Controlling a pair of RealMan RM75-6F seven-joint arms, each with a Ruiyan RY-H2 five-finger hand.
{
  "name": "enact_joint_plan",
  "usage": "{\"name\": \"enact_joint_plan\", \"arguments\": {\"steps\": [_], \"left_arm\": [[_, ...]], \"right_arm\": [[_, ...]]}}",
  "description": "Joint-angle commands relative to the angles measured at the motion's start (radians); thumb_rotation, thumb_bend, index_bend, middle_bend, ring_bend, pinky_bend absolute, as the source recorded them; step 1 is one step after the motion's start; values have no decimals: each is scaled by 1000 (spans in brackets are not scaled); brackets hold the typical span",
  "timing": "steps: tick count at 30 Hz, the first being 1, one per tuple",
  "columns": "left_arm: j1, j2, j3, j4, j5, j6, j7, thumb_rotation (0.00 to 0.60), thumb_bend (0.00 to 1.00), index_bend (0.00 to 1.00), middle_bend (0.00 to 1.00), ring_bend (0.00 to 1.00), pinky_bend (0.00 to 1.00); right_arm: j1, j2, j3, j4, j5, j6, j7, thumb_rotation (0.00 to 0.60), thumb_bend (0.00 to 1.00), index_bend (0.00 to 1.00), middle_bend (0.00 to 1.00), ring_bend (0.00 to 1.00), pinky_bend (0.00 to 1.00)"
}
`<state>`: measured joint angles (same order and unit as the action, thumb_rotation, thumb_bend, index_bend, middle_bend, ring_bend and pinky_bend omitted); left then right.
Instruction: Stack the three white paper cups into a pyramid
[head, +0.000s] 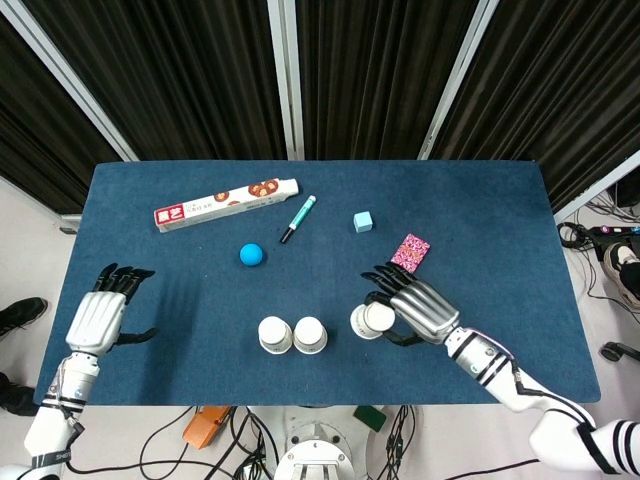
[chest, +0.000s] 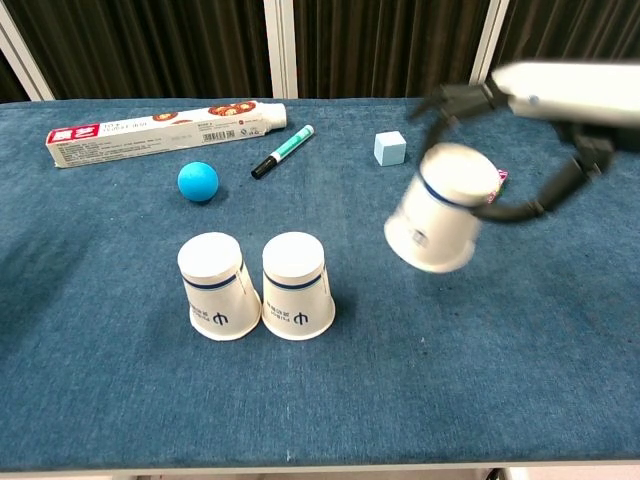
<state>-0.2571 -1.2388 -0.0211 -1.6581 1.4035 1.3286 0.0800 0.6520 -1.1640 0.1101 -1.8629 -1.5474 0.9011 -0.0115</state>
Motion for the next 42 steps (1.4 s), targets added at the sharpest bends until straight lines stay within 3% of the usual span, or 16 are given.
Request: {"name": "enact_joint_plan", "arguments": {"steps": [1,7,14,26,36,42], "left_arm": [[9,4,0,8,-9,4,-5,600,120,167,170,111,33],[30,10,1,25,-19,13,-25,600,120,167,170,111,33],[45,12,0,43,-26,12,-48,600,120,167,170,111,33],[56,5,-5,70,-33,1,-74,600,120,167,170,111,33],[59,1,-10,80,-31,-6,-84,600,120,167,170,111,33],[61,-3,-13,84,-30,-8,-87,600,120,166,170,111,33]], "right_arm": [[55,12,48,-47,8,-31,-13,600,485,409,140,0,40],[168,-41,118,-58,108,-133,-53,600,485,408,140,0,43],[296,-144,154,-12,239,-224,-150,600,486,401,140,0,43],[407,-227,138,32,392,-242,-273,600,485,375,140,0,43],[429,-224,109,19,429,-216,-303,600,485,347,141,0,43],[440,-231,98,19,433,-209,-301,600,485,267,141,0,43]]}}
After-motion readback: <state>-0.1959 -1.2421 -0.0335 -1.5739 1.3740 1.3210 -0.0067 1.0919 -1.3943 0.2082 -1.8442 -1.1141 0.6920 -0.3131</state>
